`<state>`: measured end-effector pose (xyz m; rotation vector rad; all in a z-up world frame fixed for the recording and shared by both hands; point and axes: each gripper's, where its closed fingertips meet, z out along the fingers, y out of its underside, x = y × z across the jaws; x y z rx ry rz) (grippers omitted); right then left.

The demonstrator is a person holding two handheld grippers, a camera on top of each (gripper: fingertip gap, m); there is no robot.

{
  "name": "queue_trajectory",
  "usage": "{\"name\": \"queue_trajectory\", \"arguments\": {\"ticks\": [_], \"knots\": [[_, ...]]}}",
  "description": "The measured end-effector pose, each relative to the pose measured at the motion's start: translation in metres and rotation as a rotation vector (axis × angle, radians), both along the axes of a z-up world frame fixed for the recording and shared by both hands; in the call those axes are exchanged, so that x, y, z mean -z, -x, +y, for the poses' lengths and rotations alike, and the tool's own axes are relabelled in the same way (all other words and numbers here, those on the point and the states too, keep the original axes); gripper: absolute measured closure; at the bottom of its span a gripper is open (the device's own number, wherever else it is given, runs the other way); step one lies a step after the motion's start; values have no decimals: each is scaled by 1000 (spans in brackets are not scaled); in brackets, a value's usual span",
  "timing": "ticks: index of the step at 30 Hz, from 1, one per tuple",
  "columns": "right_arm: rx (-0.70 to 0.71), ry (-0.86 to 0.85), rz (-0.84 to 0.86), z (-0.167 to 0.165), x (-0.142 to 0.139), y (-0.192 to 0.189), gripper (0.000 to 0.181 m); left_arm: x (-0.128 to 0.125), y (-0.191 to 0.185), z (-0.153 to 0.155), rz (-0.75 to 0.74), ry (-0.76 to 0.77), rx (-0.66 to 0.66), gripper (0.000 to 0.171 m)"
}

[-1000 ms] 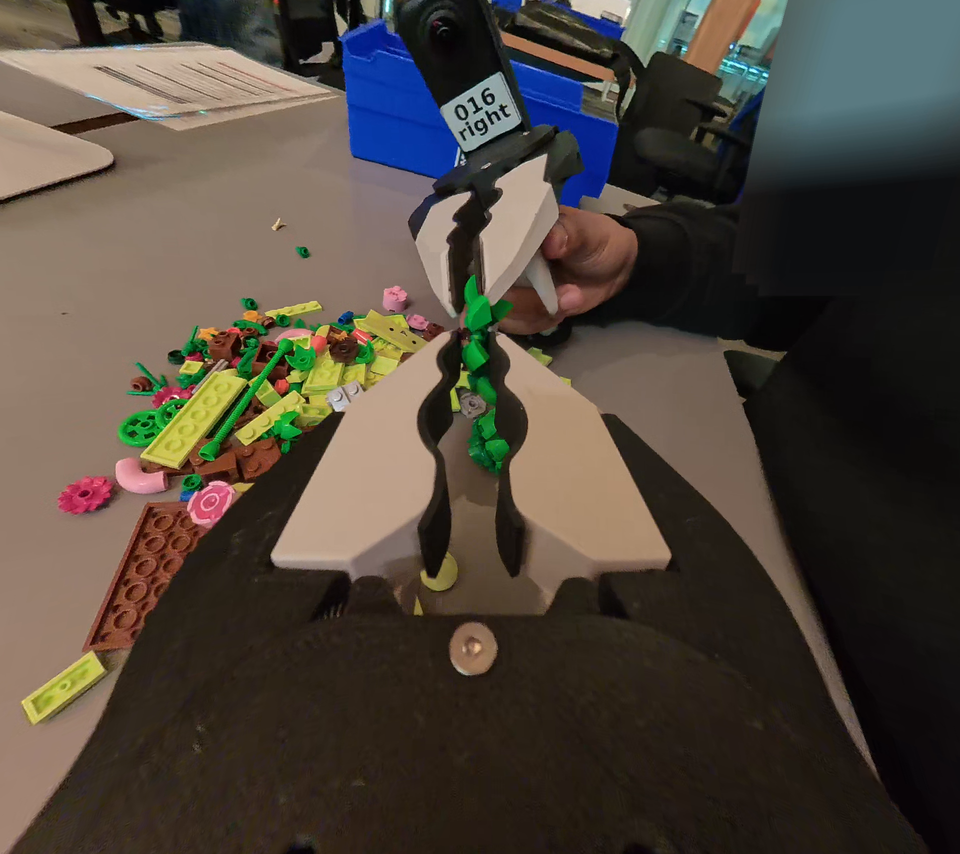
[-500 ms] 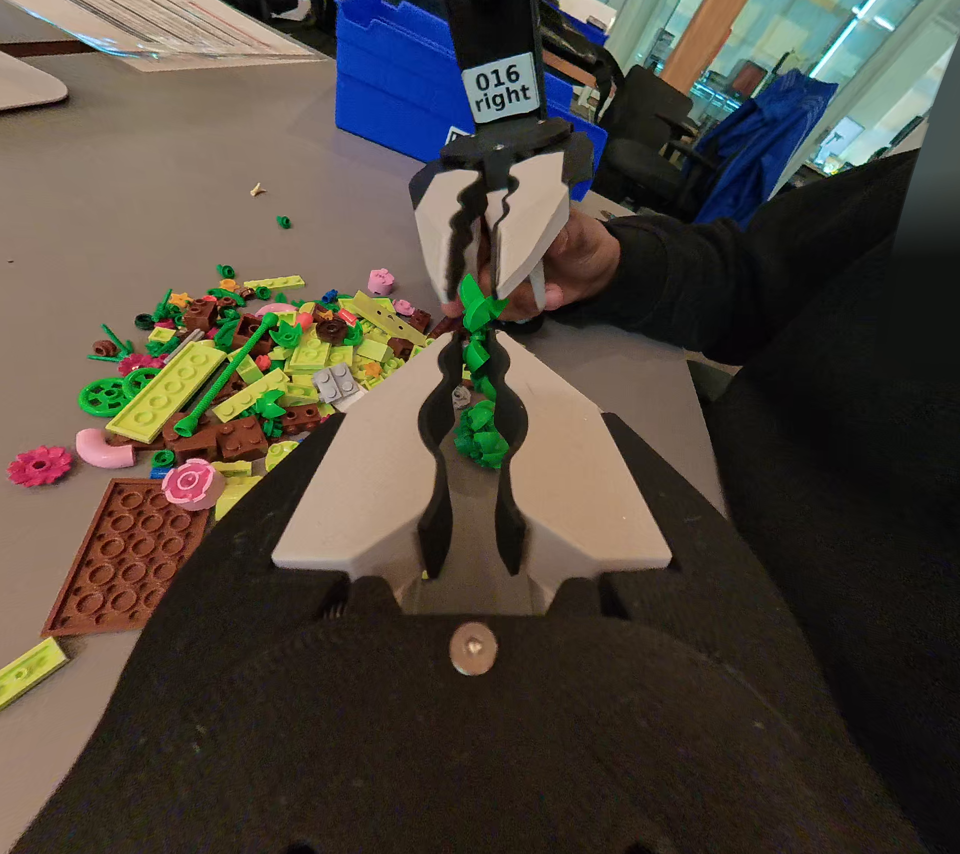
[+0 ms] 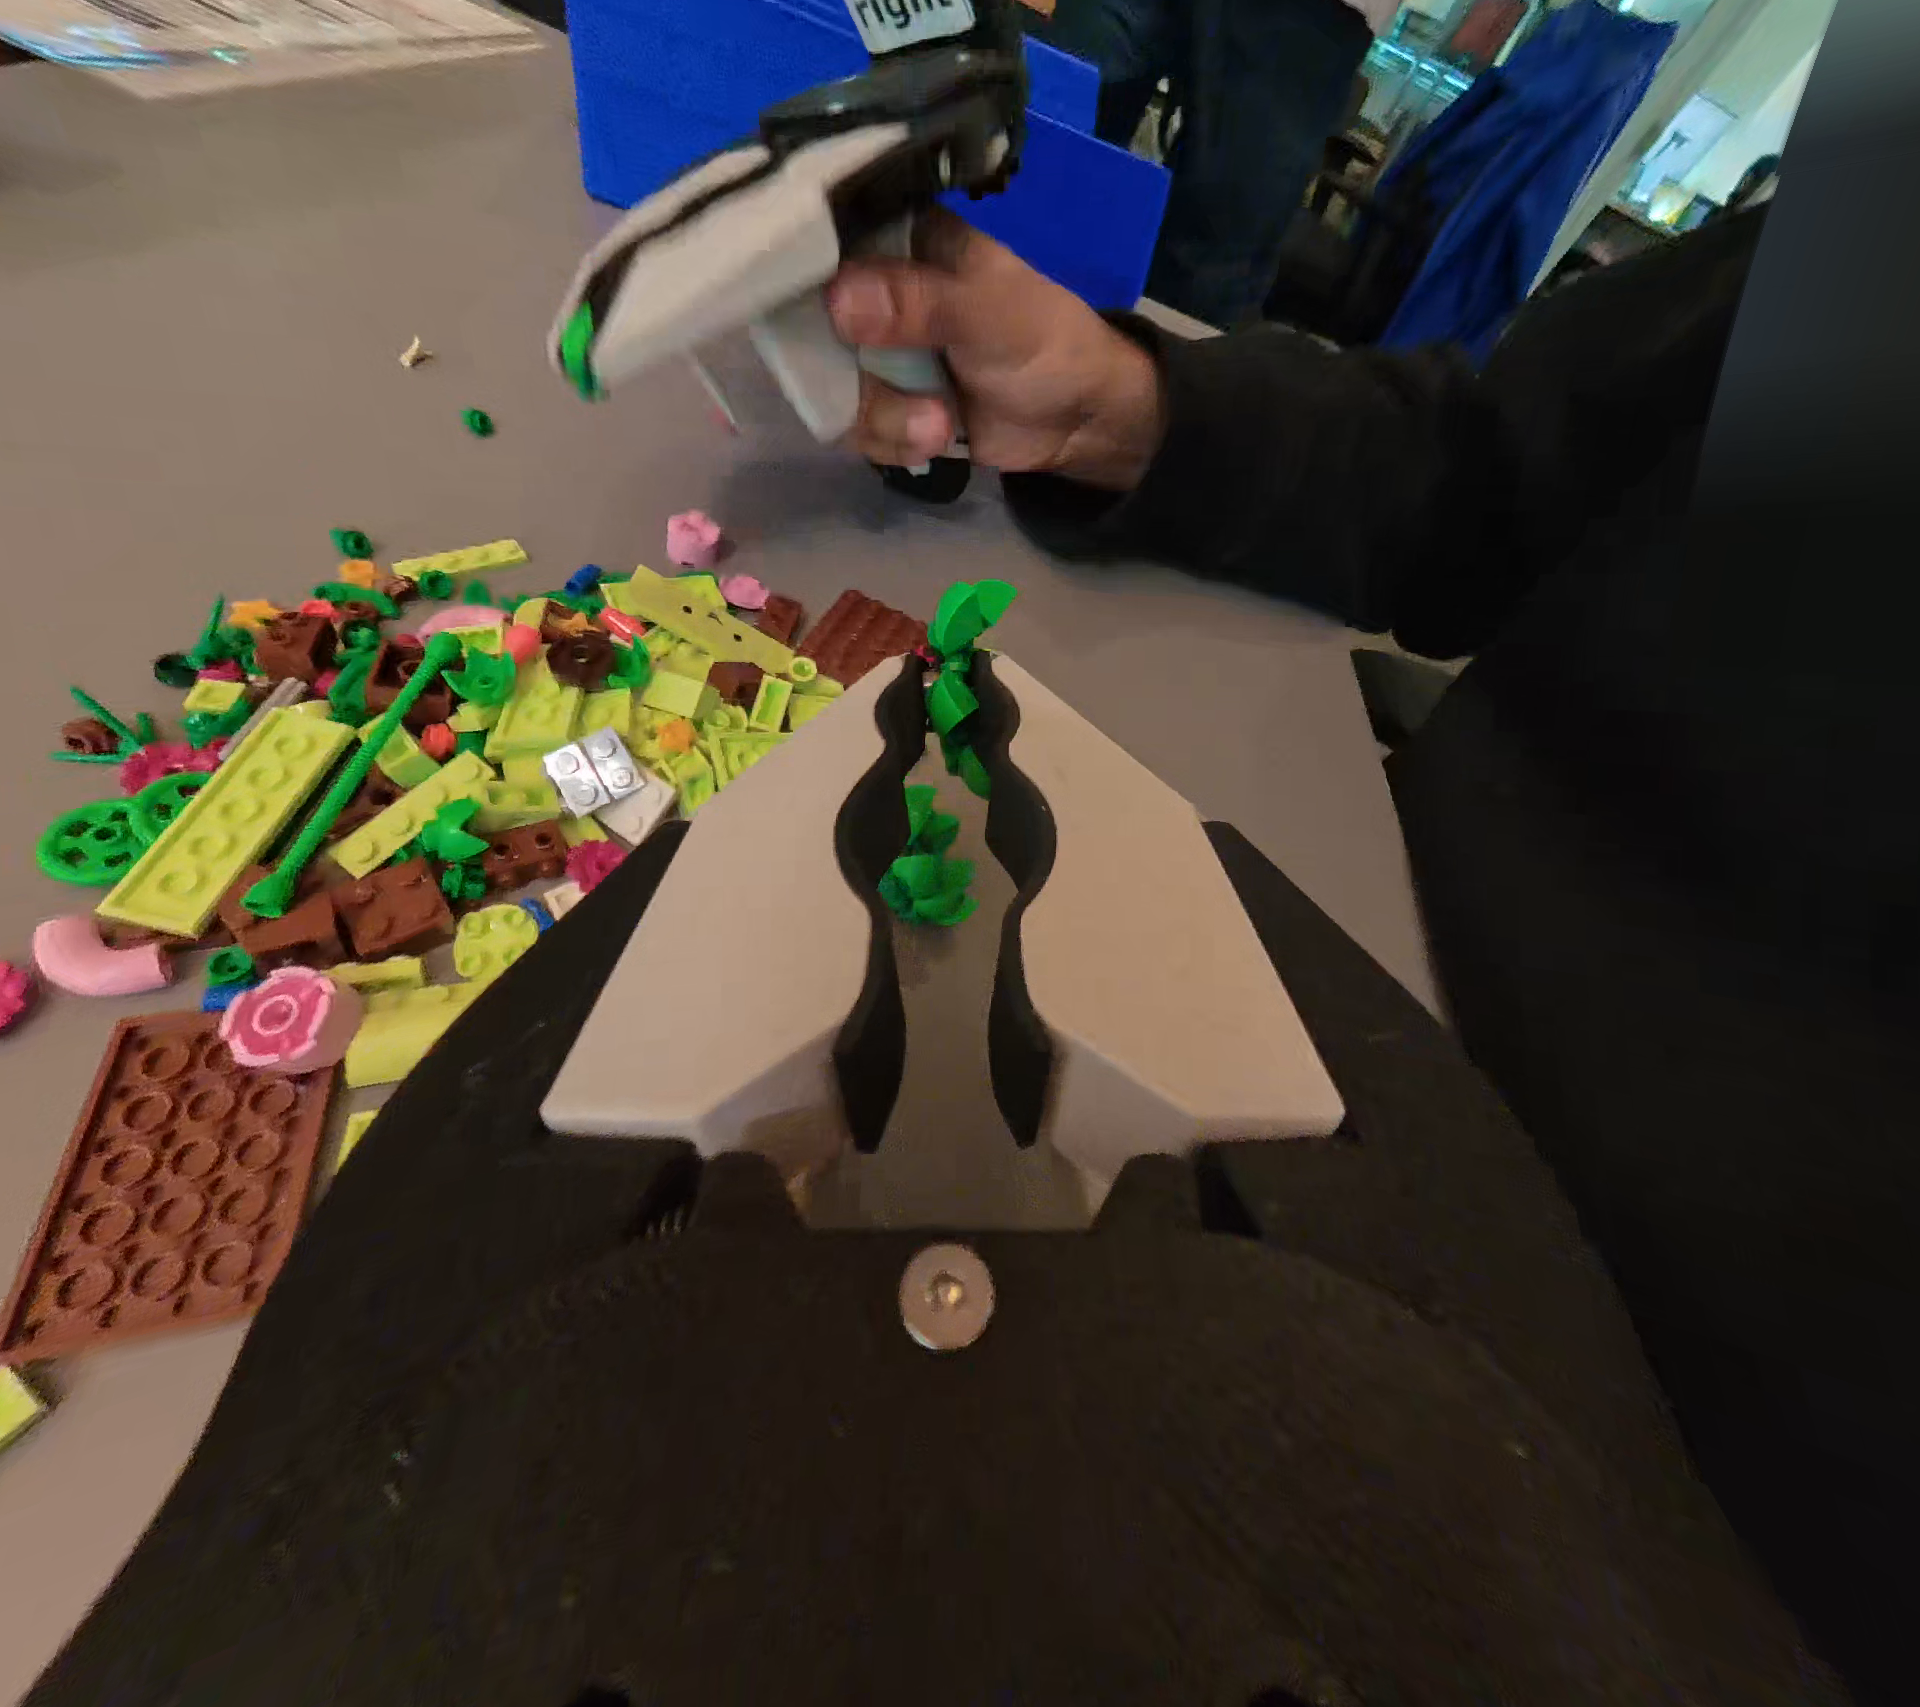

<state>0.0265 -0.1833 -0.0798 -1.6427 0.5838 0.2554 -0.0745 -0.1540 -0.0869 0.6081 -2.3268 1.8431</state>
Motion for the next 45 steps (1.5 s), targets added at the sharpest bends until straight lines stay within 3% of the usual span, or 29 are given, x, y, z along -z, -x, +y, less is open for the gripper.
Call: {"name": "queue_trajectory", "arguments": {"ticks": [2,7,10,16,22,28,35,37,41,45], "knots": [[-23,195,-89,10,23,4,178,6,-6,6,-2,-21,-24,165],[-28,363,-148,15,50,7,177,6,-22,20,31,7,-100,166],[-28,377,-155,15,51,7,177,7,-26,23,63,23,-125,166],[-30,256,-167,15,32,9,157,8,-30,24,75,38,-143,166],[-160,37,-206,37,-5,46,150,5,-27,21,60,49,-130,166],[-254,-7,-153,55,-7,73,155,-1,-26,20,56,88,-137,166],[-265,-13,-146,55,-6,75,177,2,-23,17,60,71,-118,166],[-247,-9,-121,52,-8,70,181,4,-22,17,59,60,-107,166],[-164,-182,-17,22,-40,42,181,-6,-30,27,79,122,-141,166],[-132,-150,-77,18,-36,35,181,-10,-33,31,95,153,-153,166]]}}
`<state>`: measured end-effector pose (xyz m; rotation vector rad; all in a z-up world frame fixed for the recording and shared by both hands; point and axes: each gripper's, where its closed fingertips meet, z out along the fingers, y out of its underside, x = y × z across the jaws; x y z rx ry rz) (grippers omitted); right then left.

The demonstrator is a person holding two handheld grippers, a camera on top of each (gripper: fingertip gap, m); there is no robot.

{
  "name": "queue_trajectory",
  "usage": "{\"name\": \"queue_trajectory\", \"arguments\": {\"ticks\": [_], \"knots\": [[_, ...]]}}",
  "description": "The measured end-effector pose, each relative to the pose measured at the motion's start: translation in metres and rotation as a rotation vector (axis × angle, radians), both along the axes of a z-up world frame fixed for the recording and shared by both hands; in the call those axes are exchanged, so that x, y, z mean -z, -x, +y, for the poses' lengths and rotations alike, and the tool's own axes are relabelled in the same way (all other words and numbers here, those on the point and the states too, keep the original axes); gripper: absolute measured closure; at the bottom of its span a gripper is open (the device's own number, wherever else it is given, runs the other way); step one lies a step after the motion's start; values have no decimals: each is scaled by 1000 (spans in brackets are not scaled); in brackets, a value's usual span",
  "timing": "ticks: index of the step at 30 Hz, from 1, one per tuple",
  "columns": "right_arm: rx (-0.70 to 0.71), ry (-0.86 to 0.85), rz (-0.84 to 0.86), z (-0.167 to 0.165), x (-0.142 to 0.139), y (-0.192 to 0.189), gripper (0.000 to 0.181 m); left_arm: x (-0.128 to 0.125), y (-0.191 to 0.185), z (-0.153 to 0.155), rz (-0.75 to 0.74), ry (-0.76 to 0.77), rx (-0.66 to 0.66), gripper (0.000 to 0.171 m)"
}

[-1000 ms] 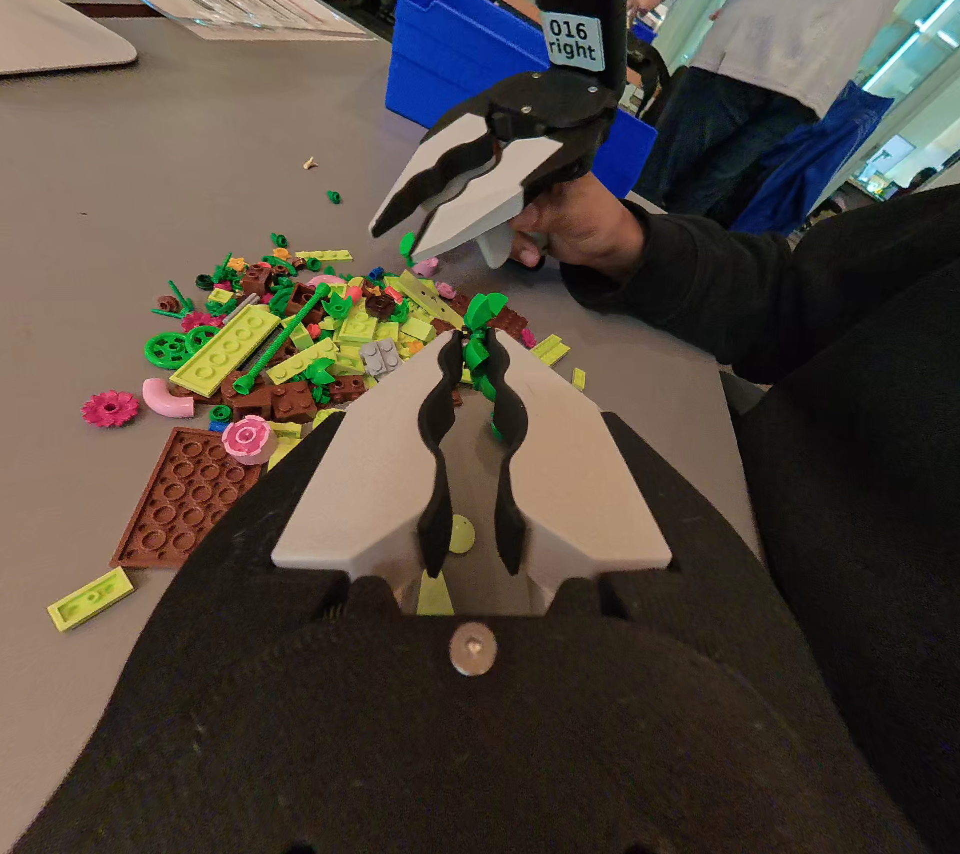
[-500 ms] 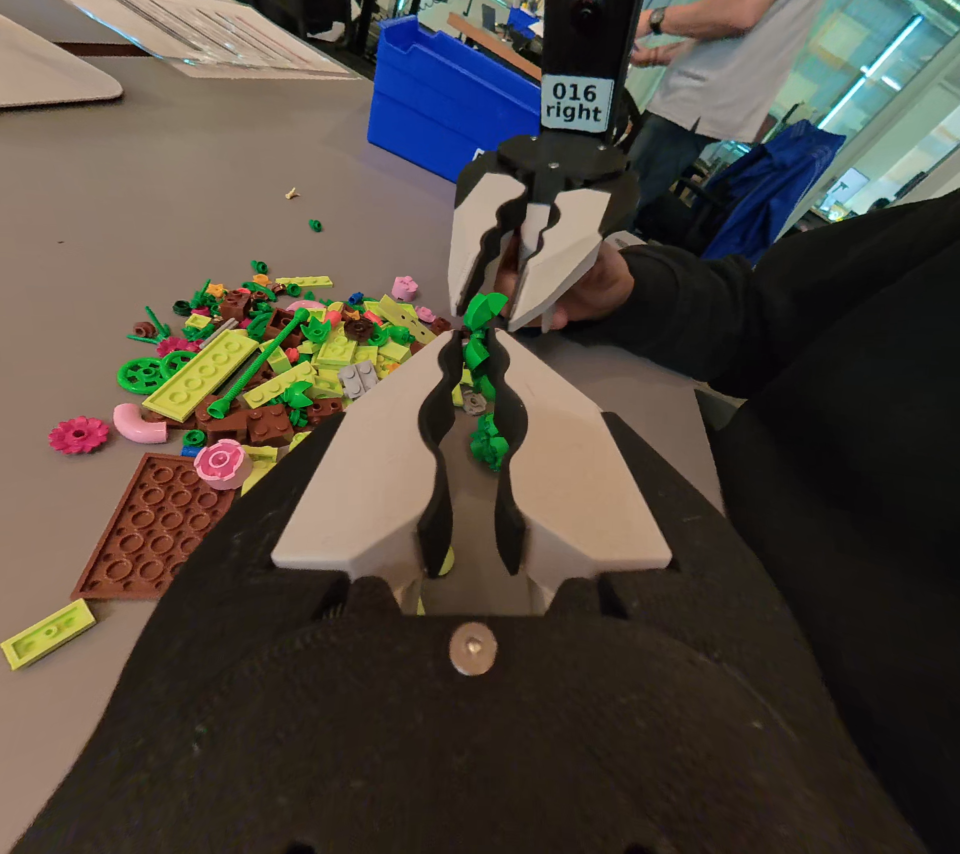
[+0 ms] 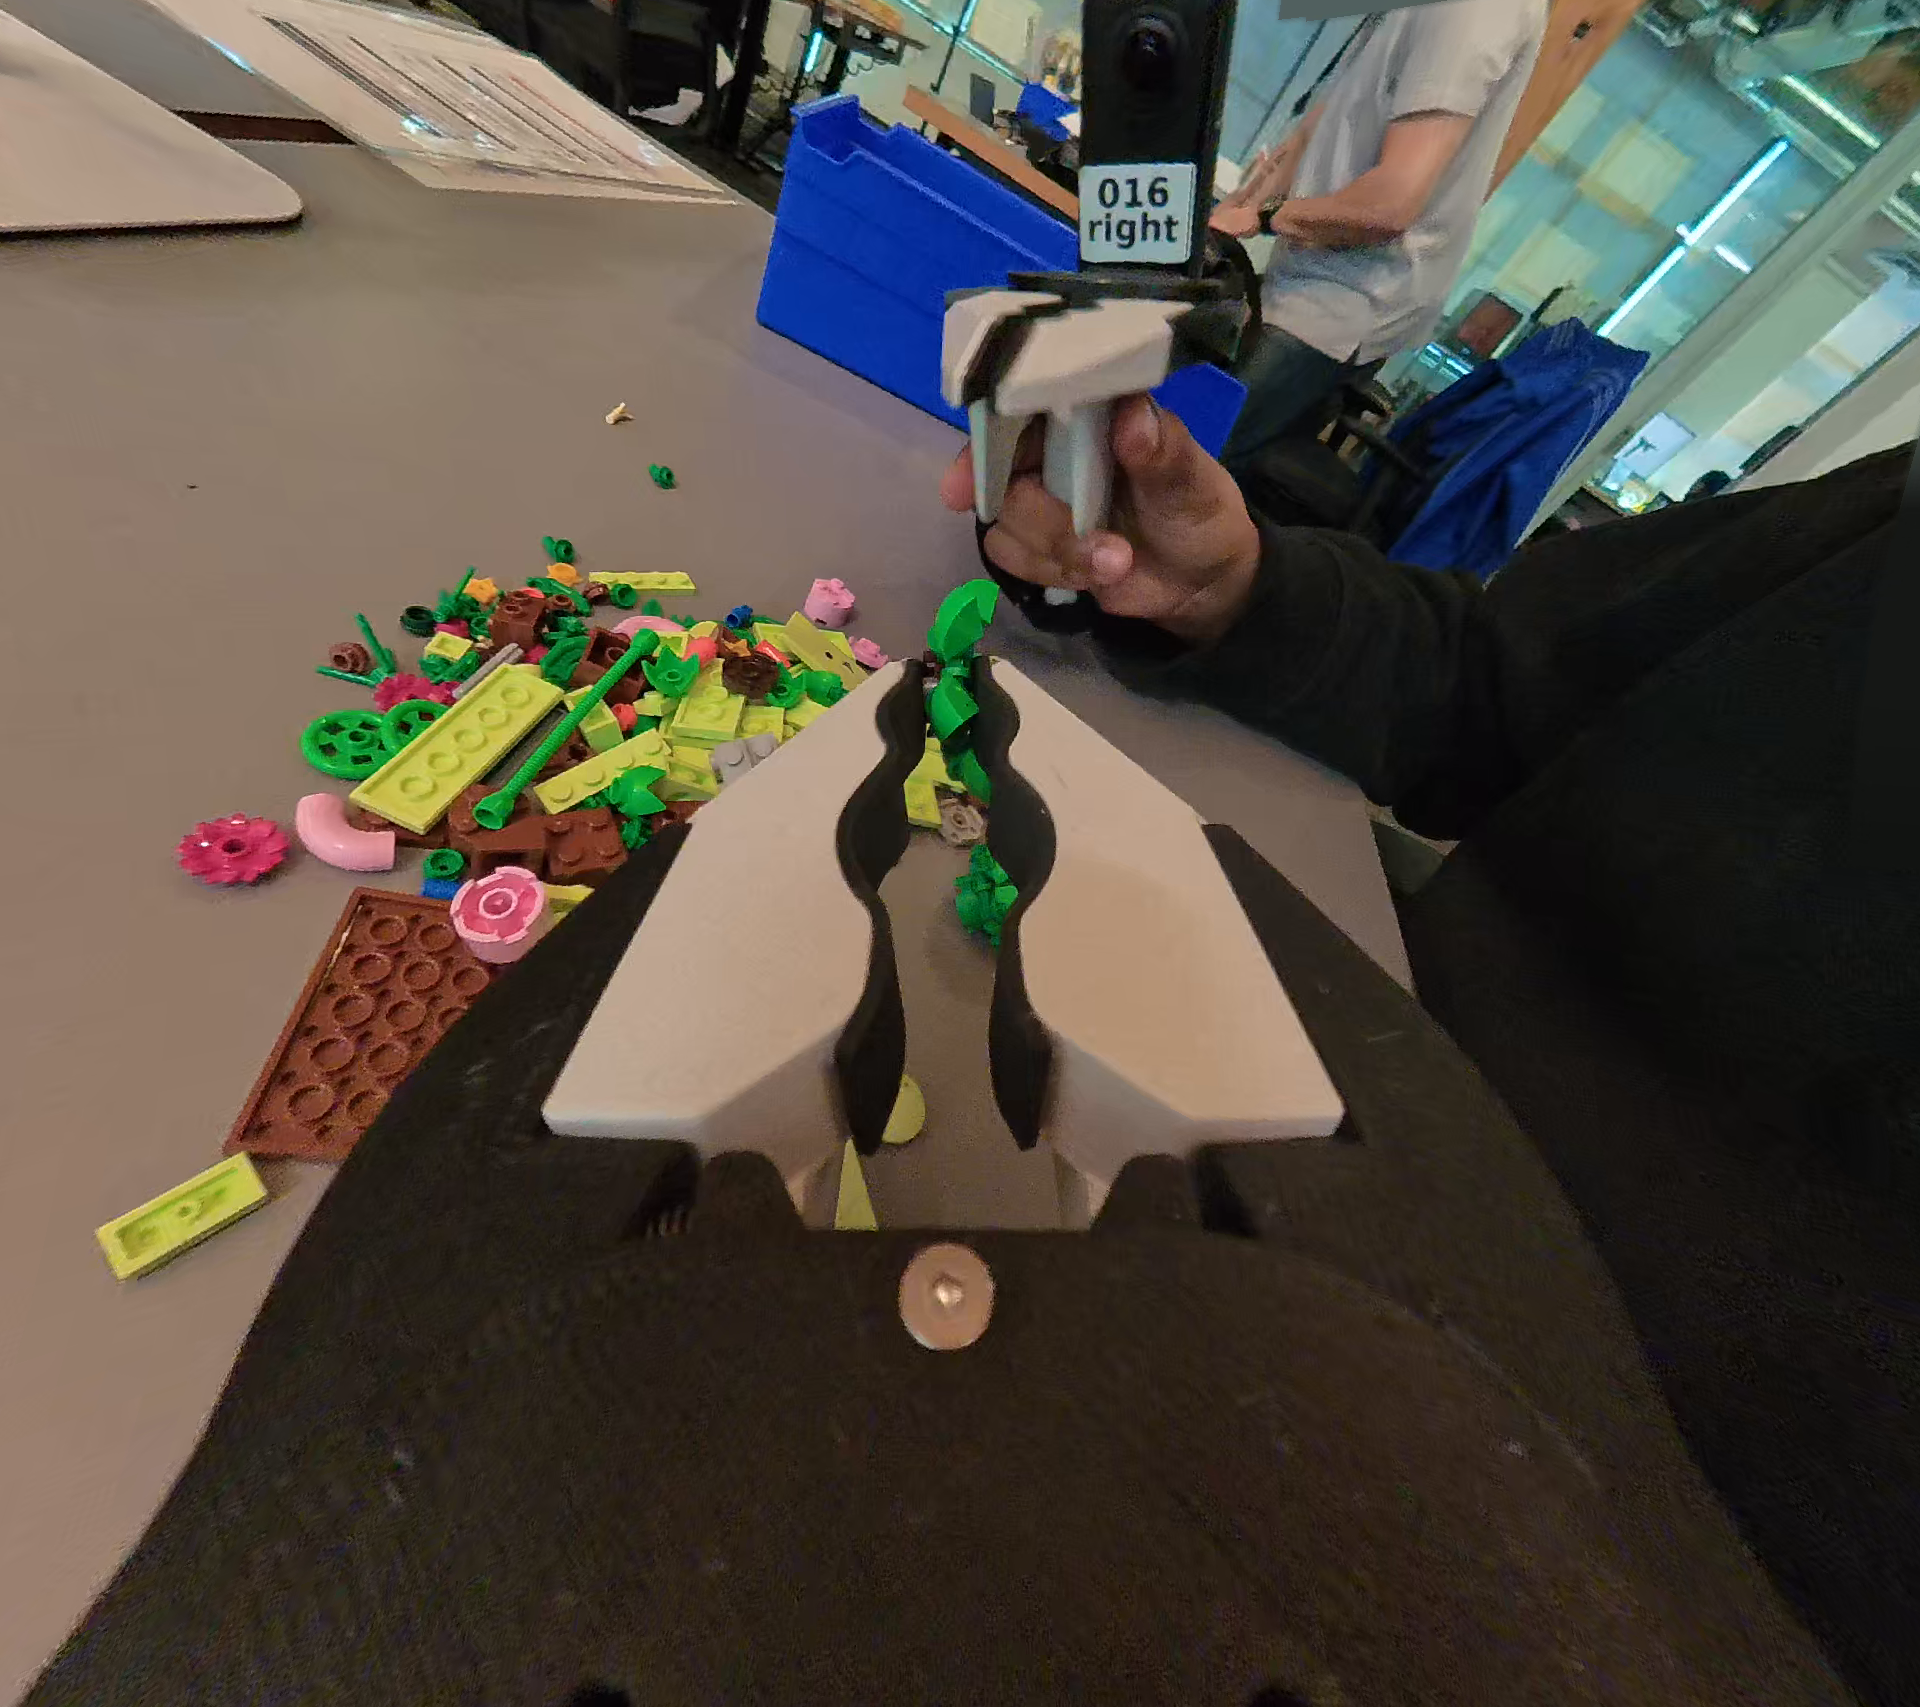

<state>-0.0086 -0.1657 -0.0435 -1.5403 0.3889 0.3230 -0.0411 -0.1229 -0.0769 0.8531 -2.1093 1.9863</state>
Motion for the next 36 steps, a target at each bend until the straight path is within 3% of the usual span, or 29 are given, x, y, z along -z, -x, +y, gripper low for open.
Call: {"name": "queue_trajectory", "arguments": {"ticks": [2,5,13,22,25,29,36], "knots": [[-49,48,-46,17,7,17,169,1,2,-3,4,1,9,166],[-95,112,-93,36,18,38,165,2,6,-8,0,-2,28,166],[-121,109,-8,39,21,41,176,-3,13,-15,-4,16,61,165],[-192,-44,166,34,3,42,178,-16,21,-13,24,66,109,165],[-46,-244,246,-10,-27,-5,178,-19,8,3,12,79,54,165],[116,115,40,-19,19,-29,177,-19,-1,10,25,110,20,166],[149,529,-140,-16,81,-33,176,-16,-3,10,20,103,8,166]]}}
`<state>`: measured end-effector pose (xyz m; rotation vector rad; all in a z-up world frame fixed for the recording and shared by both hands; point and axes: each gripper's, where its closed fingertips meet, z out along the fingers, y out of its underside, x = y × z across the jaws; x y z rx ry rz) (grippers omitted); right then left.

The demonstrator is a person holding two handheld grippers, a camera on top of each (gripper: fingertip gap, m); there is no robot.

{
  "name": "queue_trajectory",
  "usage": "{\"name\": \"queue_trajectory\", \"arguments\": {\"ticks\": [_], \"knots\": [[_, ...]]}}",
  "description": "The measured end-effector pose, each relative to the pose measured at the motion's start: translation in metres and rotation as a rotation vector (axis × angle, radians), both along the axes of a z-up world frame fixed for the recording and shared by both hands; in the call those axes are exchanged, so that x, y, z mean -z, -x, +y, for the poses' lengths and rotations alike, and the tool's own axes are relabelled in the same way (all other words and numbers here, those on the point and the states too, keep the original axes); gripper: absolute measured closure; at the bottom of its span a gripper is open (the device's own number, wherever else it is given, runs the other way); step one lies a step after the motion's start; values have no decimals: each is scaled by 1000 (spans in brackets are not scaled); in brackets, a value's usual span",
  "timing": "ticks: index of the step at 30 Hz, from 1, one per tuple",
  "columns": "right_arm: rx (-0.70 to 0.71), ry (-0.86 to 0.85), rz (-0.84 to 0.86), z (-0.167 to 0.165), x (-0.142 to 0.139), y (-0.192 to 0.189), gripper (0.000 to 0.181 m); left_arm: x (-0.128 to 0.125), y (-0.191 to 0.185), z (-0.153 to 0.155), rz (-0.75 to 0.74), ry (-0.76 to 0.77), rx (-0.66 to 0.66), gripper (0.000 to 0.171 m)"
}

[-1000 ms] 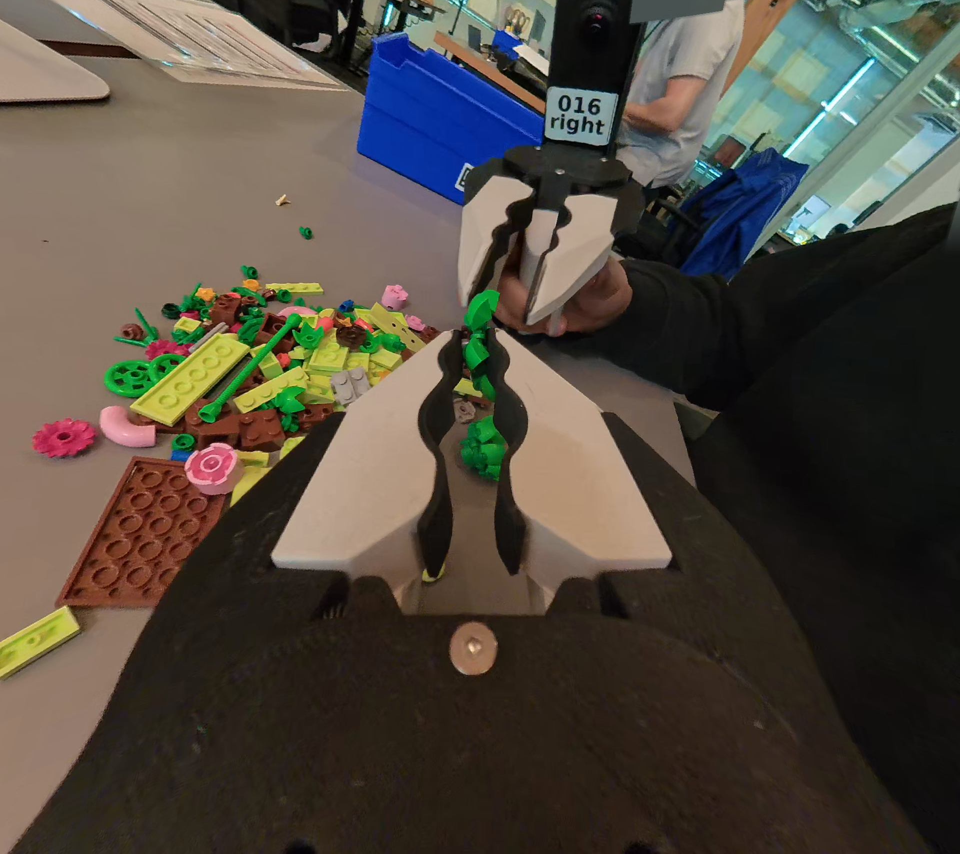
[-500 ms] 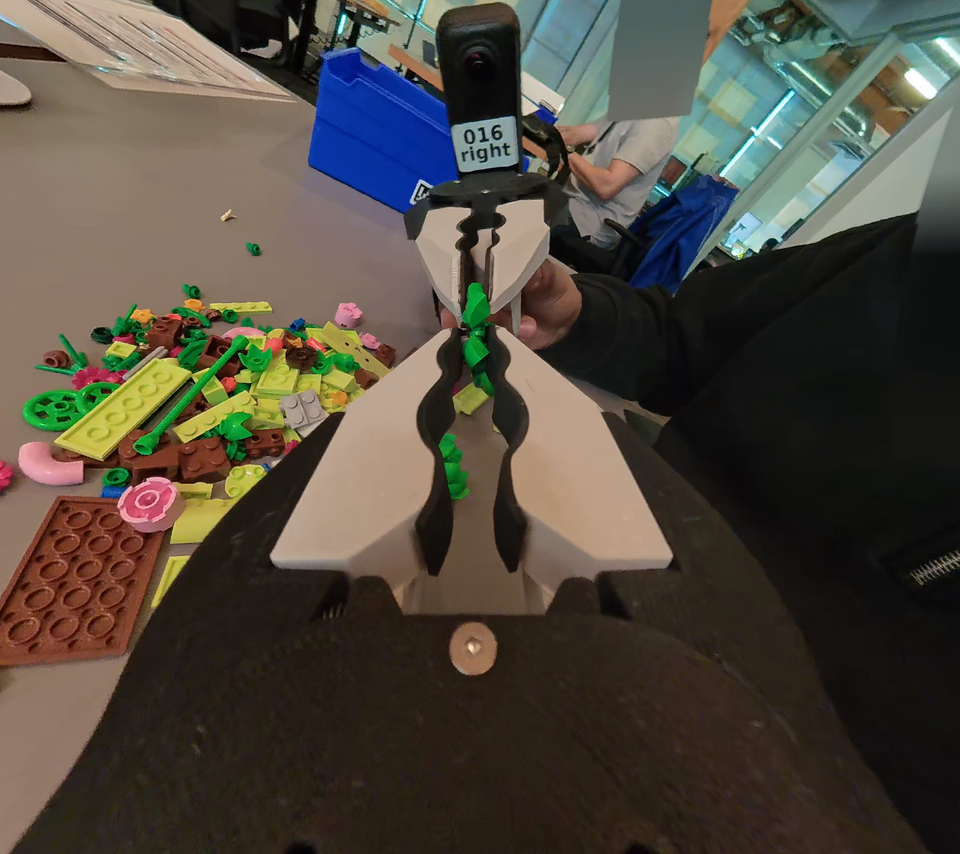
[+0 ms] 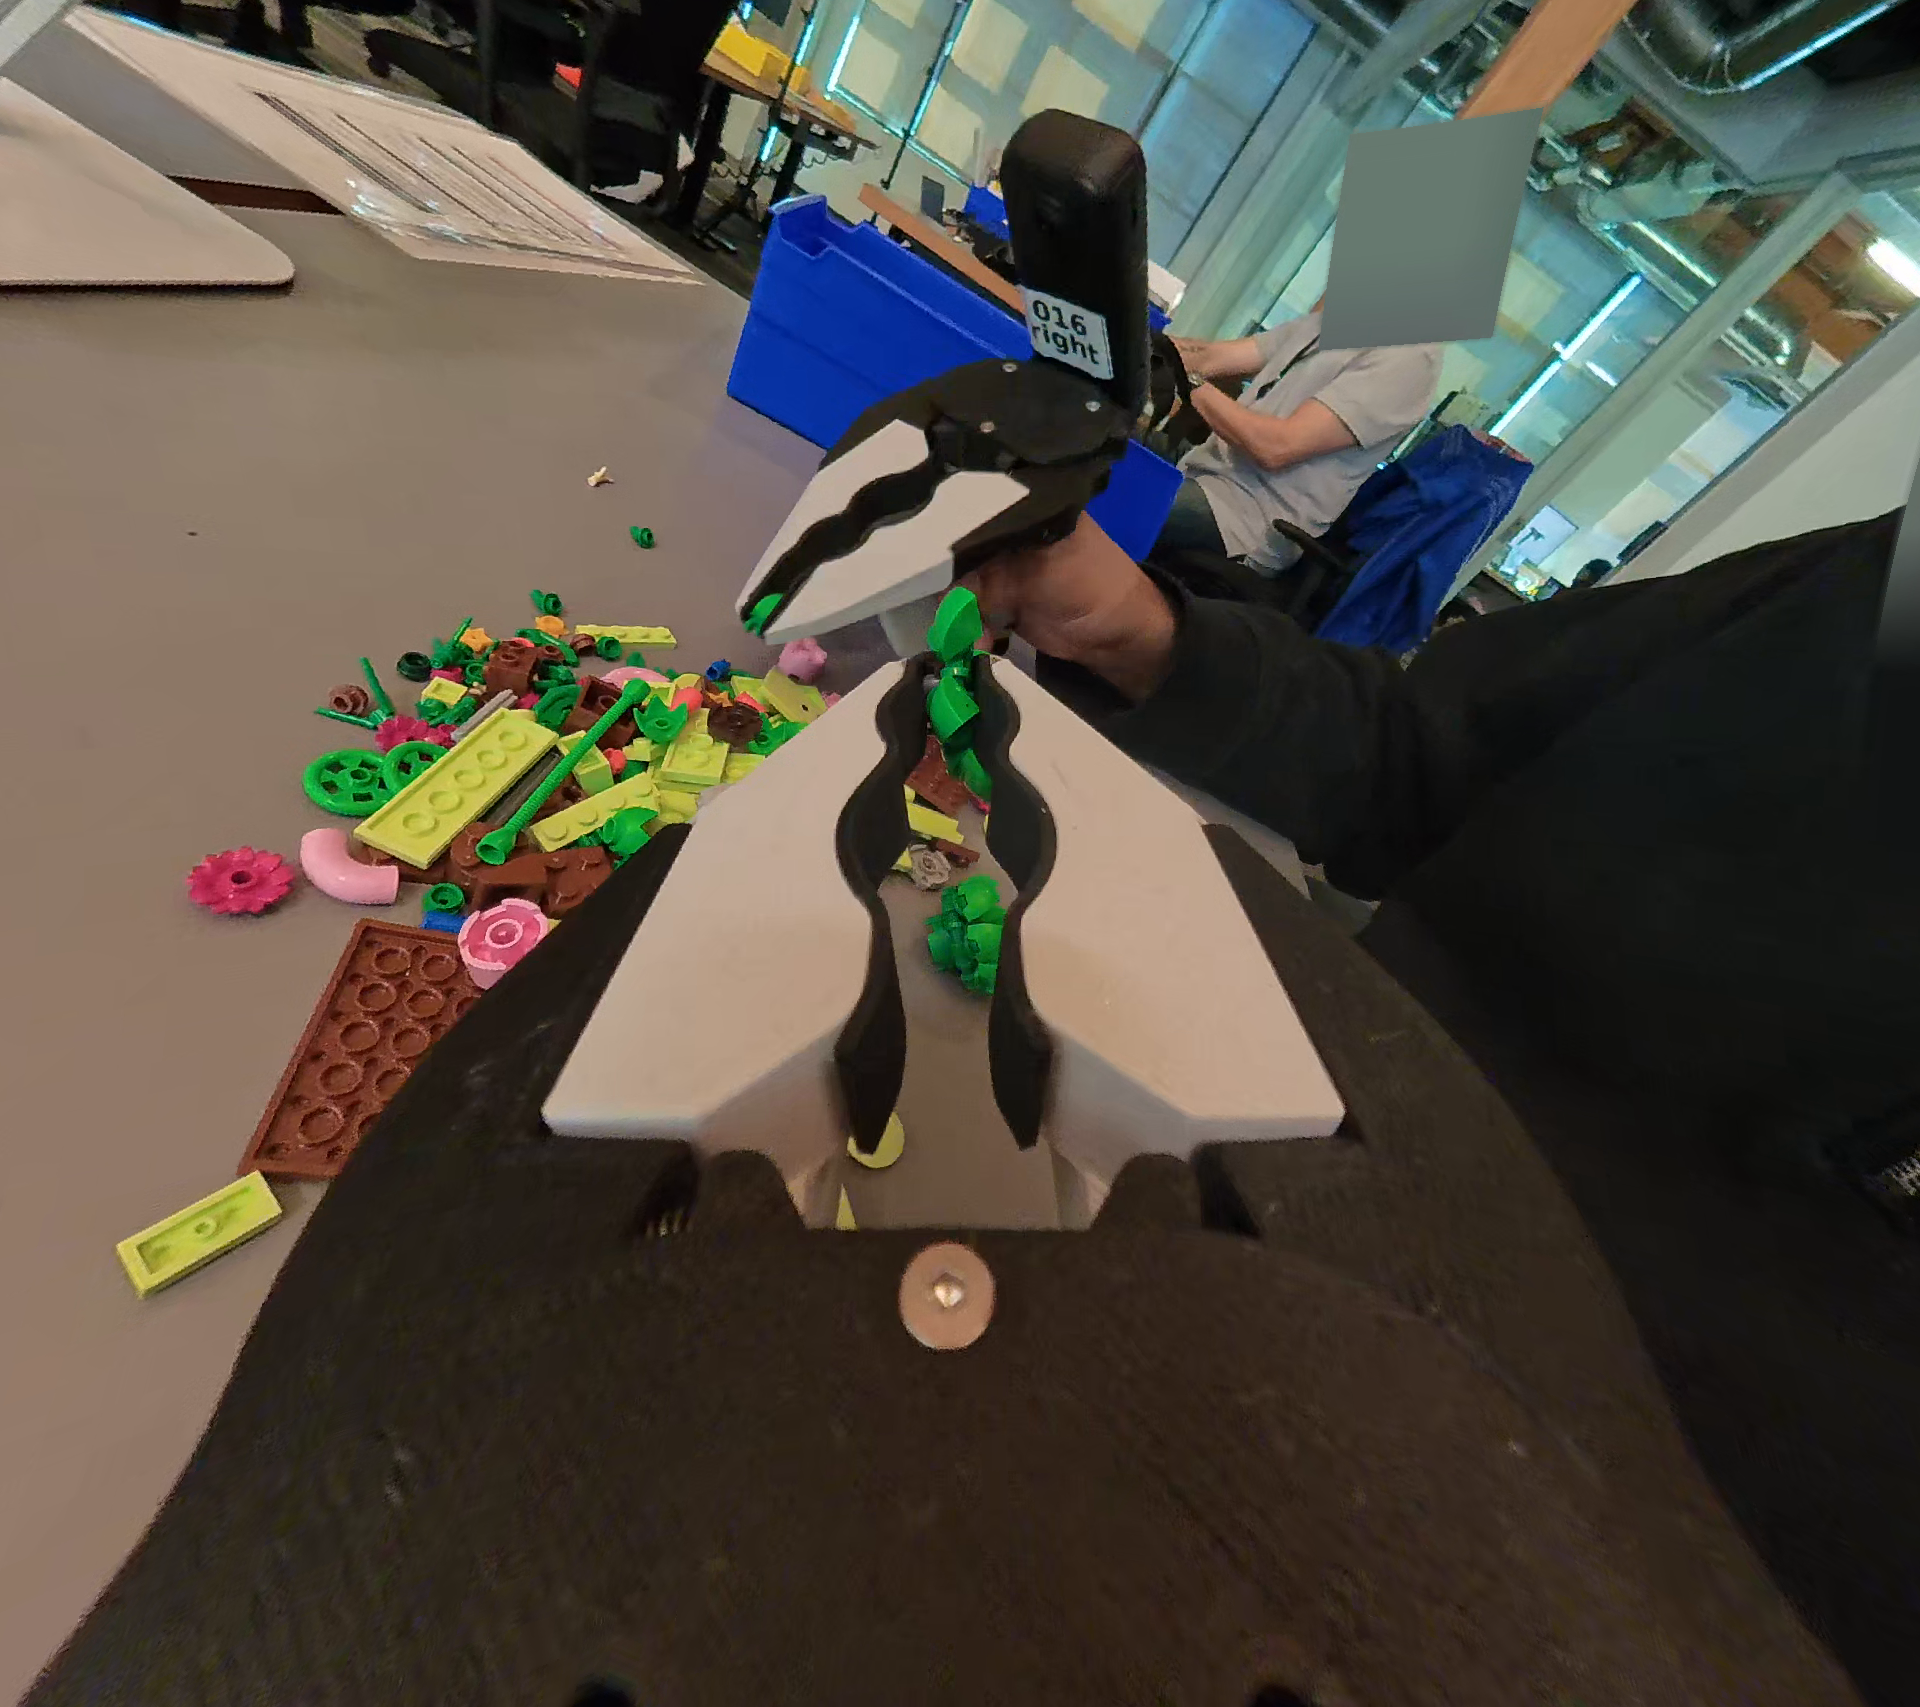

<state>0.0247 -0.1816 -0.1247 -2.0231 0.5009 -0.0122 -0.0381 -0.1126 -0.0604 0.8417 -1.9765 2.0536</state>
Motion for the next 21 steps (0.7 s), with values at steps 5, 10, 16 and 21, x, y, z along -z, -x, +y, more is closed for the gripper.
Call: {"name": "queue_trajectory", "arguments": {"ticks": [5,10,16,21], "knots": [[1,116,-77,2,17,-1,176,1,0,0,-3,-9,0,166],[17,72,-116,3,7,-4,172,1,-1,1,9,0,-5,166],[20,-2,-270,12,-22,2,164,4,-1,-2,33,14,0,166],[-135,-258,-185,46,-58,51,164,2,0,-7,24,18,1,166]]}}
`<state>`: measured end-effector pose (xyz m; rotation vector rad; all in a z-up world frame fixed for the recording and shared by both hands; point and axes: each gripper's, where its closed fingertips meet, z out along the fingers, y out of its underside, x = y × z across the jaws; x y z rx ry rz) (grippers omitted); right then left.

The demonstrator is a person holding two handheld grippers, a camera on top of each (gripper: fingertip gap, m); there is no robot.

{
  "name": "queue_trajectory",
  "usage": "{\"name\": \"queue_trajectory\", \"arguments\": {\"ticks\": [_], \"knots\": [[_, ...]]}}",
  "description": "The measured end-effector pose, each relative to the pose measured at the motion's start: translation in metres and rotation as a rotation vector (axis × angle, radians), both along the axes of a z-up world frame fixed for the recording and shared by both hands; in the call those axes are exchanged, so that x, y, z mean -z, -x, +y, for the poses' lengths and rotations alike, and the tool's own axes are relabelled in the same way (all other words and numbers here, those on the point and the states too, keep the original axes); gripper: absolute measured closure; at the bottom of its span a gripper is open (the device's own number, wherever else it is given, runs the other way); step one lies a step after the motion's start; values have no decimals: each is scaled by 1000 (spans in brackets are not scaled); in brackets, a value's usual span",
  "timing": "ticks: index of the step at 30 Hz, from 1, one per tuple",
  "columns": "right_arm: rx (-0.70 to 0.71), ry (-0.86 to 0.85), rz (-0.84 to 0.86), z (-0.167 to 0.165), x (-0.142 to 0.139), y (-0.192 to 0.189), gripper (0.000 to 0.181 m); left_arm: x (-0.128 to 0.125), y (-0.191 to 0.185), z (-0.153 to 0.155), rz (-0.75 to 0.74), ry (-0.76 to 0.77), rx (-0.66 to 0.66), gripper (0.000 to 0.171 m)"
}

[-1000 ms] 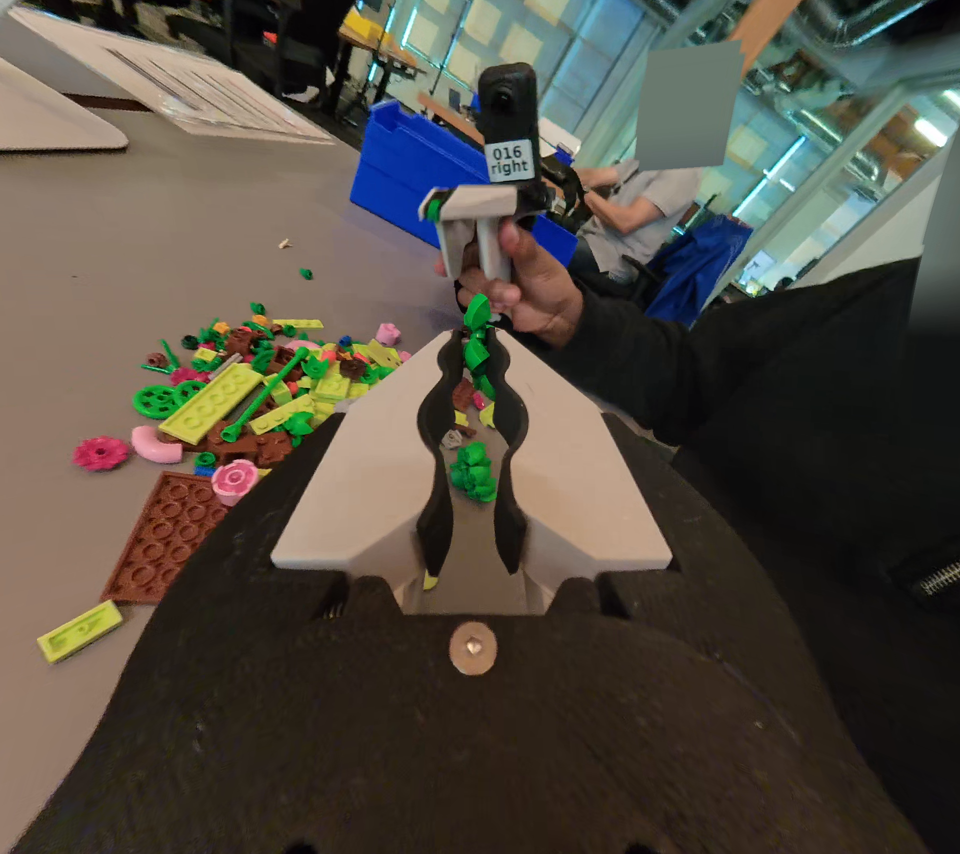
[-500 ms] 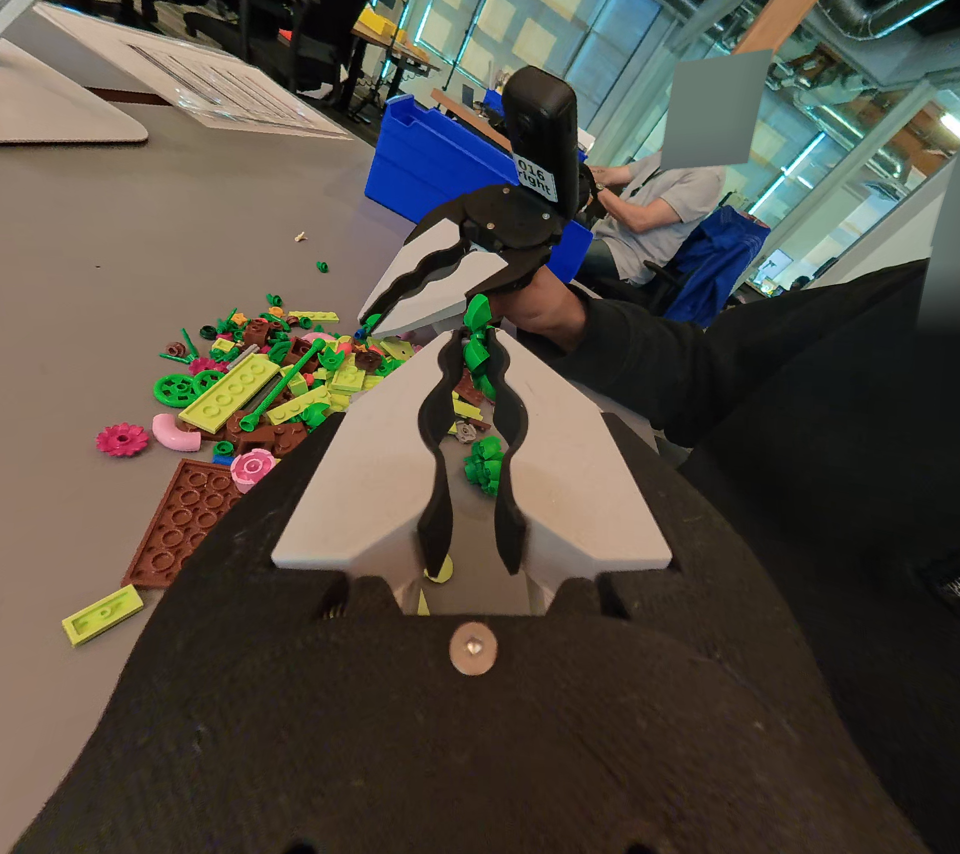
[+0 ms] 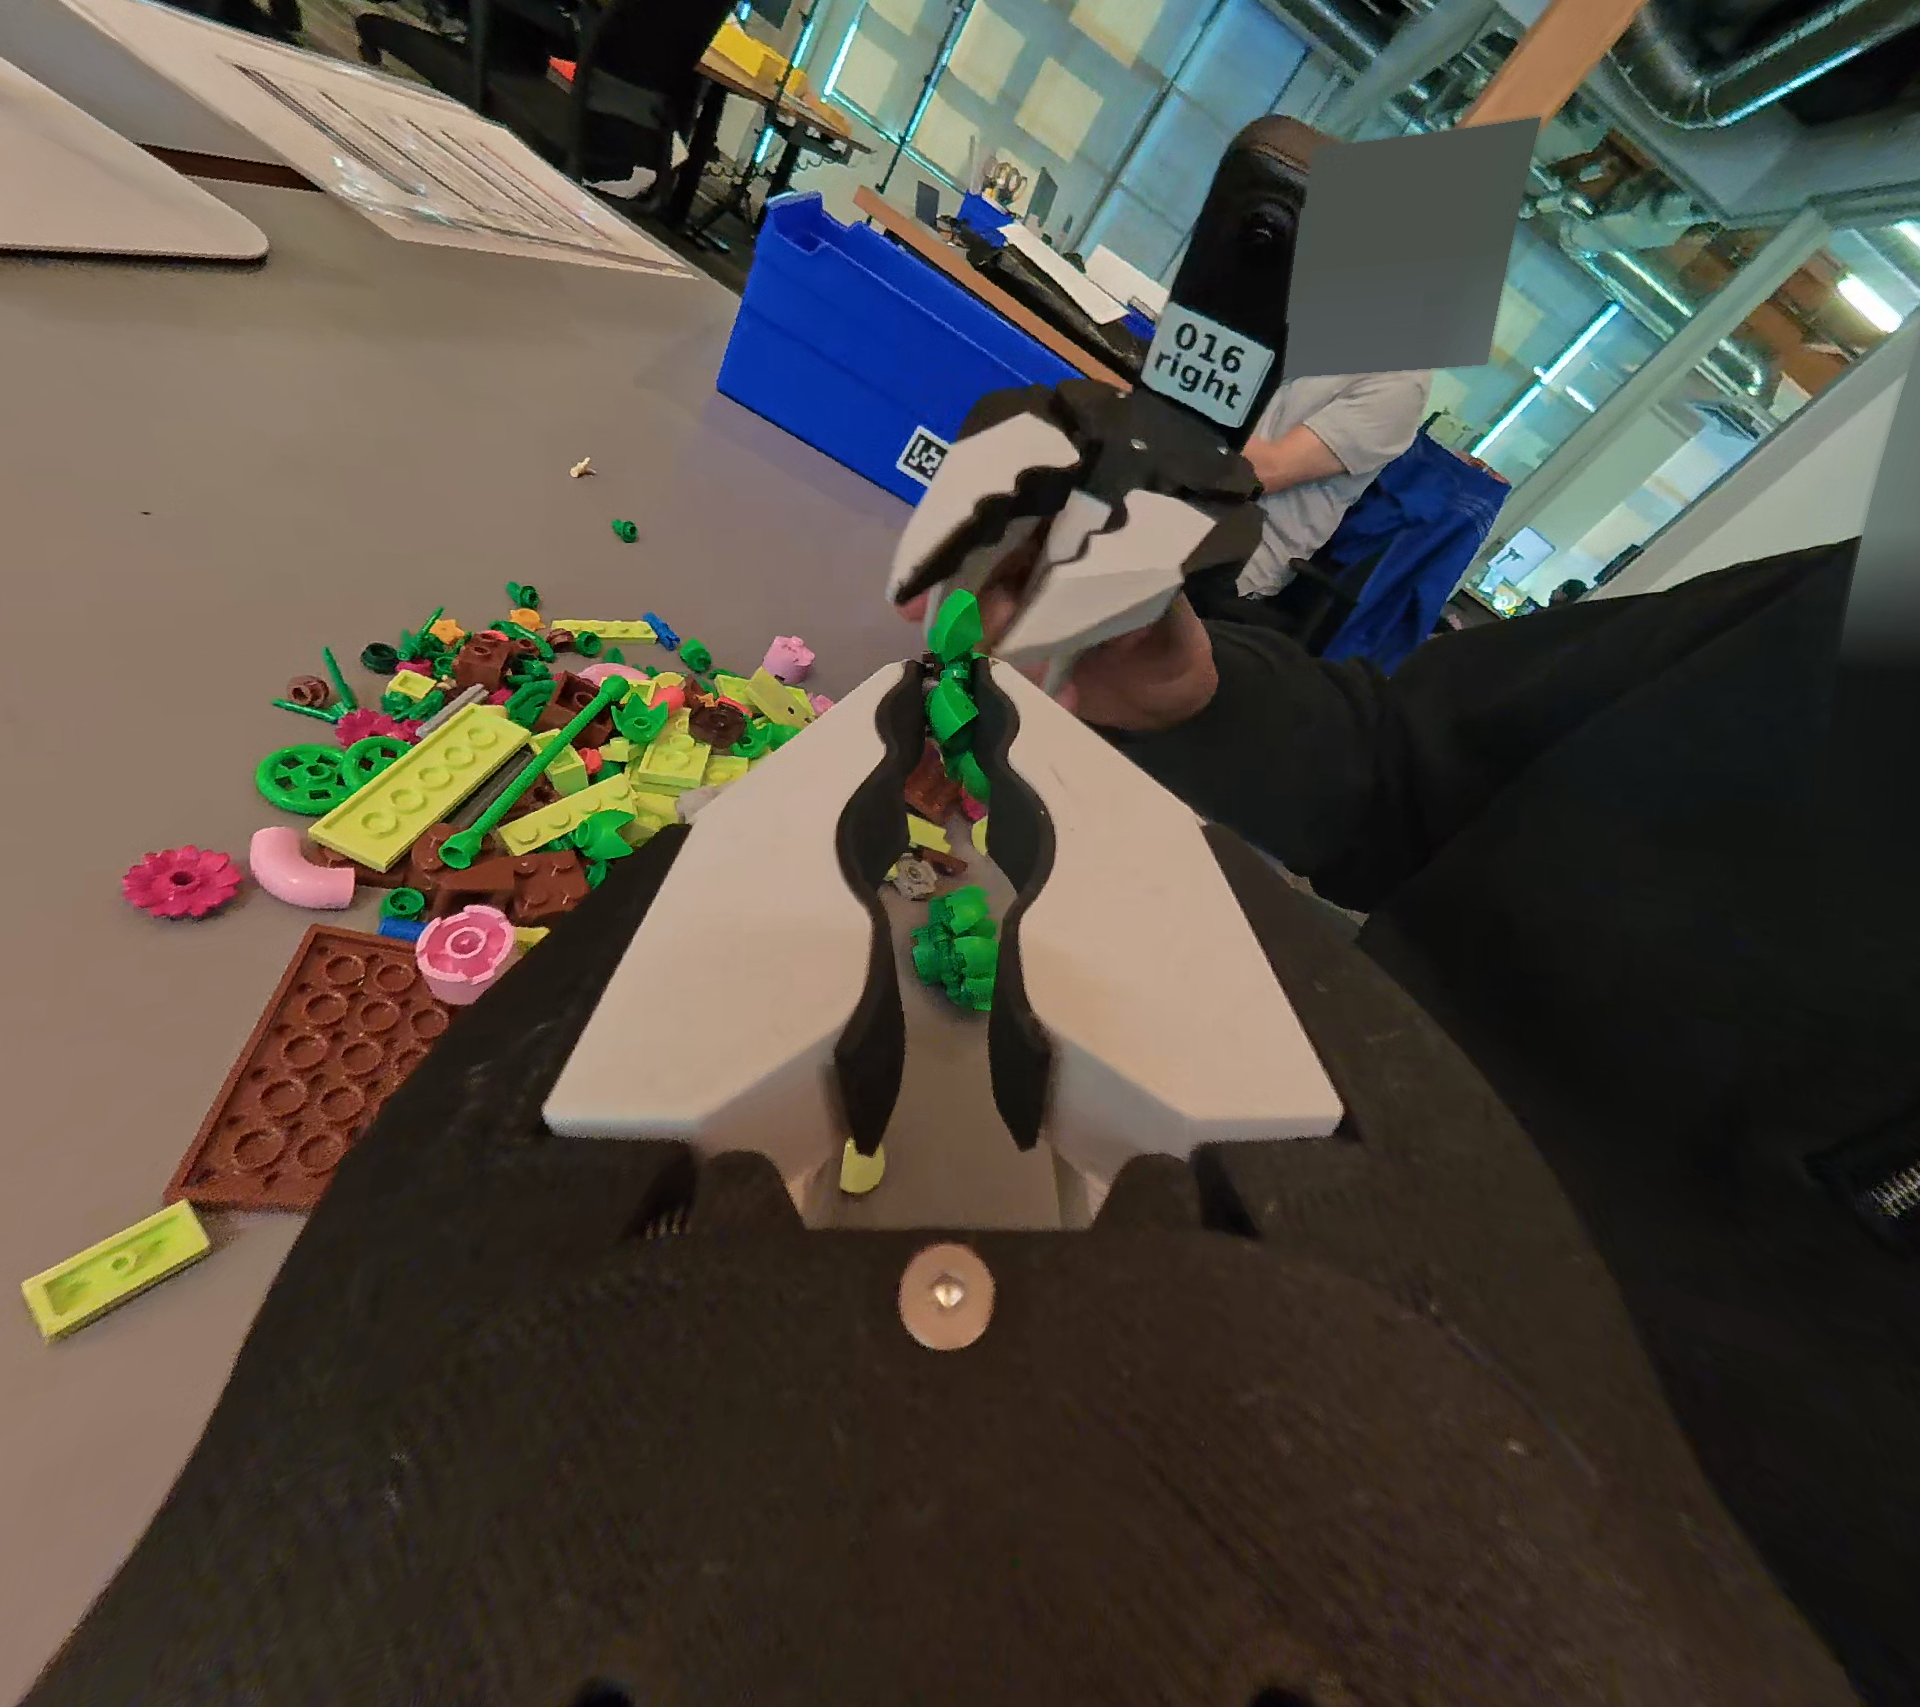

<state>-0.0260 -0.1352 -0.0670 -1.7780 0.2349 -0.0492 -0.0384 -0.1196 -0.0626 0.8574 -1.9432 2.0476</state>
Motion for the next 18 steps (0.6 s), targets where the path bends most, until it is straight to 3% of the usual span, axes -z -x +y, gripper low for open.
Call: {"name": "queue_trajectory", "arguments": {"ticks": [5,12,18], "knots": [[-98,-98,171,12,-4,18,153,-1,2,-4,-50,-25,-11,166],[-150,-123,275,14,0,23,174,0,7,-10,-159,-91,-30,166],[-186,-128,285,15,3,26,174,5,10,-10,-230,-165,-22,166]]}}
